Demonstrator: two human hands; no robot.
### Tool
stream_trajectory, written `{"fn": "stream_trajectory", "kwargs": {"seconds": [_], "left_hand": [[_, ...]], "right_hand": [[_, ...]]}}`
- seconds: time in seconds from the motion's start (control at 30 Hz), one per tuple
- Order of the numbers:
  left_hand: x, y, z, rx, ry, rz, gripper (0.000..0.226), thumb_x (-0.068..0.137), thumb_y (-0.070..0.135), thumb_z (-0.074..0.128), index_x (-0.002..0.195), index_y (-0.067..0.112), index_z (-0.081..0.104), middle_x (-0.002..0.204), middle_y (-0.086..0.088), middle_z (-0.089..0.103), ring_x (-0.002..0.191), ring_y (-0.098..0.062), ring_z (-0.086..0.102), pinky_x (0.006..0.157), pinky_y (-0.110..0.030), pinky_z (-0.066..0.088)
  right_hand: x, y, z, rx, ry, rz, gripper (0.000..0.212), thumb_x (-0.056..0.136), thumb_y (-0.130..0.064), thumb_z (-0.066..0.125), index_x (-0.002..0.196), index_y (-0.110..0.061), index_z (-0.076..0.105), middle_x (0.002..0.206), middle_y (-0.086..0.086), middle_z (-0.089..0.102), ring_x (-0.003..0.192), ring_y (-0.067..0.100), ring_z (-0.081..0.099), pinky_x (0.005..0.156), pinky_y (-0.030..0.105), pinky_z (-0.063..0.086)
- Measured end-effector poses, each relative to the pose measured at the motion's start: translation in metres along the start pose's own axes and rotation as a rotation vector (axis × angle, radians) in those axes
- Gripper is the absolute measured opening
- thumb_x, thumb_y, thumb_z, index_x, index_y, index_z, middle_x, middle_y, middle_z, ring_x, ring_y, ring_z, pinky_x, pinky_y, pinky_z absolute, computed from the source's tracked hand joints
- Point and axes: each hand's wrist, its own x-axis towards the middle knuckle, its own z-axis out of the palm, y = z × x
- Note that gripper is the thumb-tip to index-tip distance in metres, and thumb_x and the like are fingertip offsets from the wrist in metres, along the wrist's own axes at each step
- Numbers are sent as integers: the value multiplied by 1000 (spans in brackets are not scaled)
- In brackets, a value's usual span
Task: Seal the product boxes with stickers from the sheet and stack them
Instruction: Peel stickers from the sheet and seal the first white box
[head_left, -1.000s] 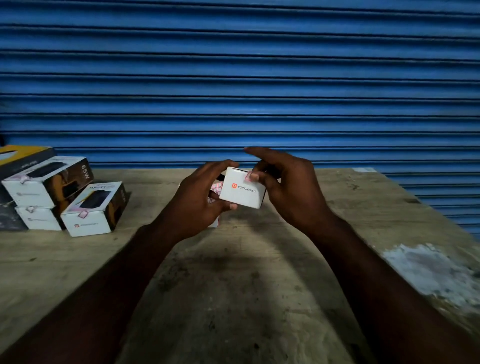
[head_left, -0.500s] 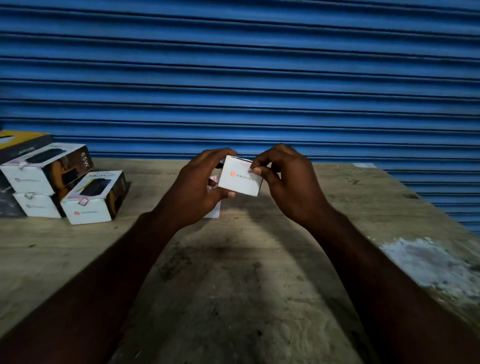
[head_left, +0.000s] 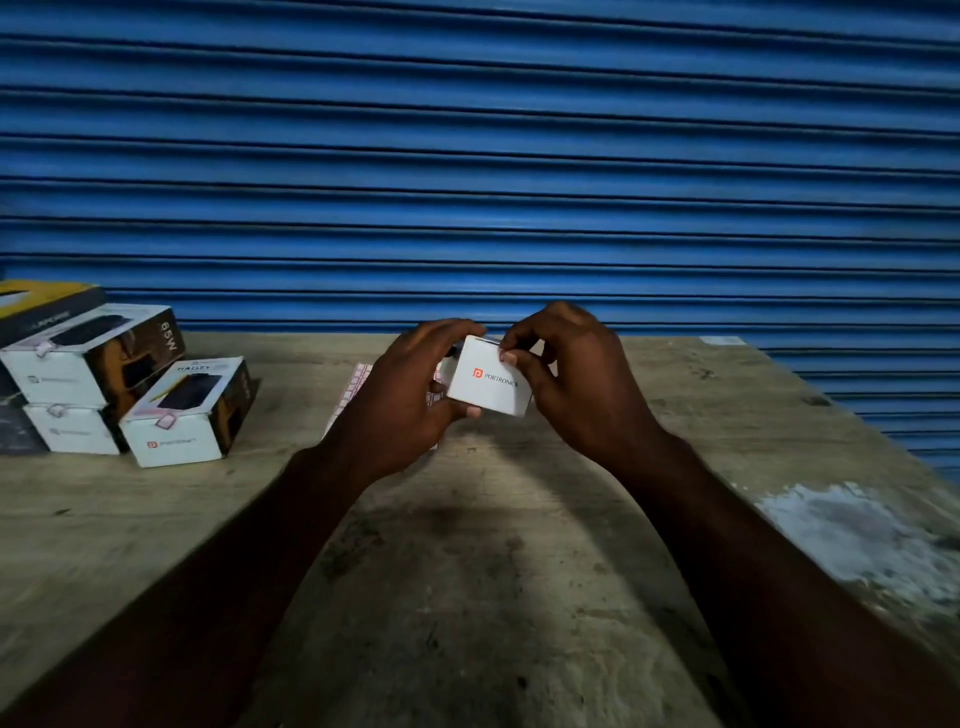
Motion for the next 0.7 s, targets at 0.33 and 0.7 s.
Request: {"fn": "stream_trajectory", "kwargs": {"seconds": [0.33,0.7], "left_hand": [[-2,4,5,-21,41,7,73,72,24,87,135,25,50,130,16,50,117,-11,52,90,-15,46],[-5,7,10,5,63,55,69,68,26,83,129,20,52,128,16,47,116,-14,52,95,-36,49]], "right_hand": [[0,-1,0,-36,21,19,7,86,-24,68,93,-21,68,92,-8,61,91,11,54,78,37,50],[-1,-5,-6,-36,37,42,36,82,-23,74,117,-20,66,101,-5,64,91,8,53,80,29,46]]}}
